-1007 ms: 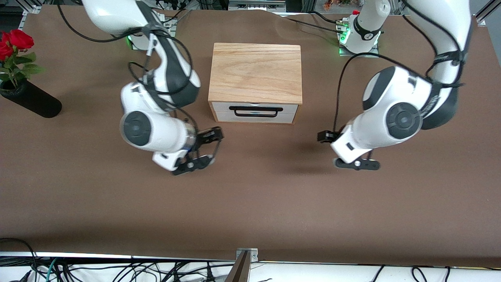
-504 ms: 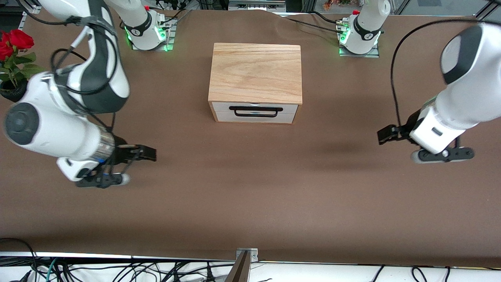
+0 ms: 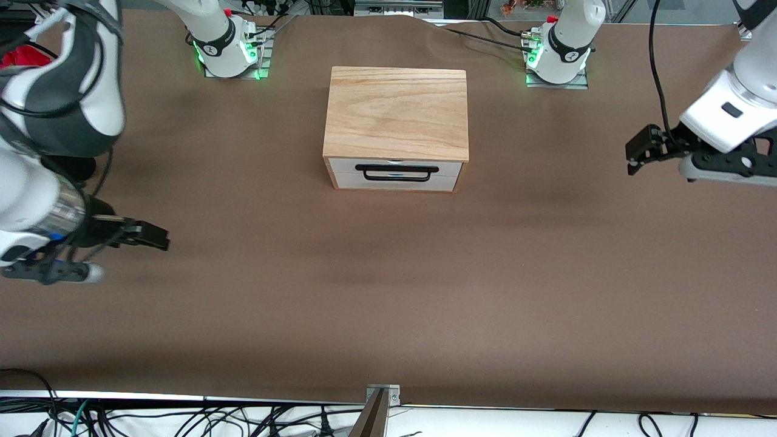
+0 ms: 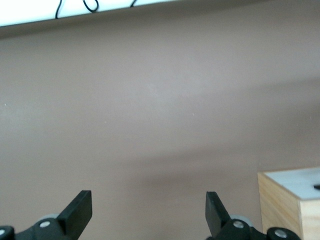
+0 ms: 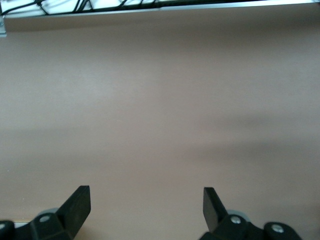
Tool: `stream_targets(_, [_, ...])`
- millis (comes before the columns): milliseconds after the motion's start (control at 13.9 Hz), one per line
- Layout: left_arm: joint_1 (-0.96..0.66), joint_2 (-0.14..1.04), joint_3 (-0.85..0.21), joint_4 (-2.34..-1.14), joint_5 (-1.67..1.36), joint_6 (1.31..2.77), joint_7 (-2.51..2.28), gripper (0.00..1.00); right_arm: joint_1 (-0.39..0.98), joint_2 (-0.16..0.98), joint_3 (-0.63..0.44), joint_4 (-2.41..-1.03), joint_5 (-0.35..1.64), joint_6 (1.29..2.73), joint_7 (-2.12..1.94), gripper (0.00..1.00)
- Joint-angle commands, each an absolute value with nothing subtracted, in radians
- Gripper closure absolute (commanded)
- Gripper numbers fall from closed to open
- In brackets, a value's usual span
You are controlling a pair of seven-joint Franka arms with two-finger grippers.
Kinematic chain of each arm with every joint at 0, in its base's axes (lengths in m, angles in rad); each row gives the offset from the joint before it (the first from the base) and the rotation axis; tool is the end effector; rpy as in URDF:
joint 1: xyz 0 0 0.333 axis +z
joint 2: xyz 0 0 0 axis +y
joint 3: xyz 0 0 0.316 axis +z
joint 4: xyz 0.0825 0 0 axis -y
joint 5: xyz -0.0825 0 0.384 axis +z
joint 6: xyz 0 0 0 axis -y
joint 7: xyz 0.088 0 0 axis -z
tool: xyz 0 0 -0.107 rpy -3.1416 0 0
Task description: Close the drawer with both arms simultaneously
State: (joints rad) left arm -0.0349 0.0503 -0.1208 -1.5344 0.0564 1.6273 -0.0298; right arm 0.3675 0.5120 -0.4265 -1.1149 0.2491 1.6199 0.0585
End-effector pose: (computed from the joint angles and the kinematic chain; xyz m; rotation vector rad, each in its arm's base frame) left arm 0.5700 -0.0818 0.6188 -3.0883 0.1973 -0.0734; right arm 0.6948 0.0624 0.5421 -3.0935 0.1131 -0.0486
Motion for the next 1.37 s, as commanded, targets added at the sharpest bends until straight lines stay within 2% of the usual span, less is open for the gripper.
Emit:
stream_targets(0, [-0.015, -0.073, -0.095, -1.742, -0.006, 1.721, 0.006, 0.00, 0.255, 0.375, -0.258, -1.225, 0.120, 1.623, 0.061, 0.00])
stream_targets(288, [-0.011, -0.060, -0.097, -1.732, -0.008, 1.712, 0.000, 0.00, 0.123, 0.235, -0.066, -1.371, -0.064, 1.623, 0.060, 0.00])
stream_targets(576, [-0.011, -0.003, -0.095, -1.663, -0.003, 1.677, -0.003, 0.00, 0.032, 0.124, -0.006, -1.489, -0.077, 1.632, 0.058, 0.00])
stream_targets(719, [-0.009, -0.005, -0.094, -1.663, 0.001, 1.672, -0.002, 0.00, -0.006, 0.121, 0.021, -1.491, -0.077, 1.632, -0.003, 0.00])
stream_targets(1295, [-0.009, -0.003, -0.095, -1.655, 0.005, 1.671, 0.003, 0.00, -0.001, 0.143, 0.041, -1.474, -0.075, 1.609, -0.048, 0.00])
